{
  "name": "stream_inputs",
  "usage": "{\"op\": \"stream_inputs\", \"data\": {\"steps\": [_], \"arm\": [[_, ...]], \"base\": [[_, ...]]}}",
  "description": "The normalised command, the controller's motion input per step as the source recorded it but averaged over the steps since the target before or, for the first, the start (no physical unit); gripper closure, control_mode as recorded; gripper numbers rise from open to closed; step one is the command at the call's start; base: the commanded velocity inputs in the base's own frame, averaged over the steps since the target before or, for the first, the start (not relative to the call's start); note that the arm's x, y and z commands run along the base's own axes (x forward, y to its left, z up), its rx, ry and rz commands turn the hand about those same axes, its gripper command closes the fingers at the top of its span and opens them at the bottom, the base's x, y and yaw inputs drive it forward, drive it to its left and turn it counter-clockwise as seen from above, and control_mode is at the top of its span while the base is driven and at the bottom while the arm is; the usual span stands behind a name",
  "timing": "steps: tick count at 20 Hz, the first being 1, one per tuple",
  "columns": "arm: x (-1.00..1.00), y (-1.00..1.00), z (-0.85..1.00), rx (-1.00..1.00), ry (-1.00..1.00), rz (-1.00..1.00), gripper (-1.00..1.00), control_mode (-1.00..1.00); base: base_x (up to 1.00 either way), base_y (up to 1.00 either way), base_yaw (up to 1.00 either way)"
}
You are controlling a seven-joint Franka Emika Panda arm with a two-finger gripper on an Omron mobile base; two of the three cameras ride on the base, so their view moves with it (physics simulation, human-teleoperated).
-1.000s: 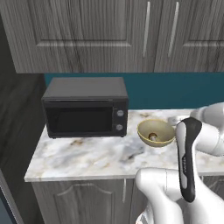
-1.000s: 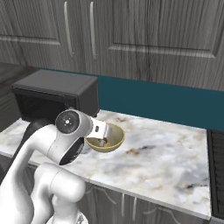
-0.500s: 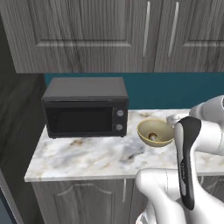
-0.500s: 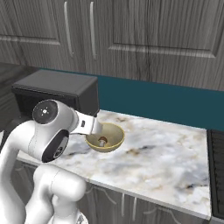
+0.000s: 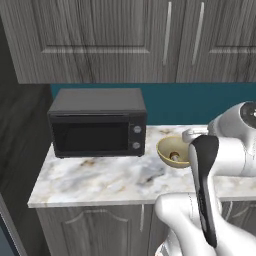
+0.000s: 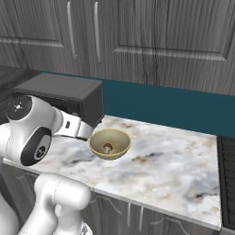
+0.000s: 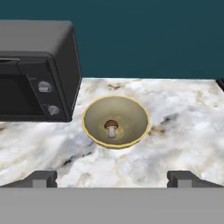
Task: Take the steak, mushroom, and squash from the freezer and place them in the bowl on the counter.
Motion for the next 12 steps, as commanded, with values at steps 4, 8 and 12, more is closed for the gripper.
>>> {"op": "stream_inputs", "data": {"steps": [4,8,12], "arm": [[-0.16,0.07,0.12,0.00,0.00,0.00,-1.00,-1.00],[-0.08,0.16,0.03,0.00,-0.05,0.00,-1.00,-1.00],[-0.25,0.28,0.17,0.00,-0.24,0.03,-1.00,-1.00]], "base": [[0.00,0.00,0.00],[0.00,0.00,0.00],[0.00,0.00,0.00]]}}
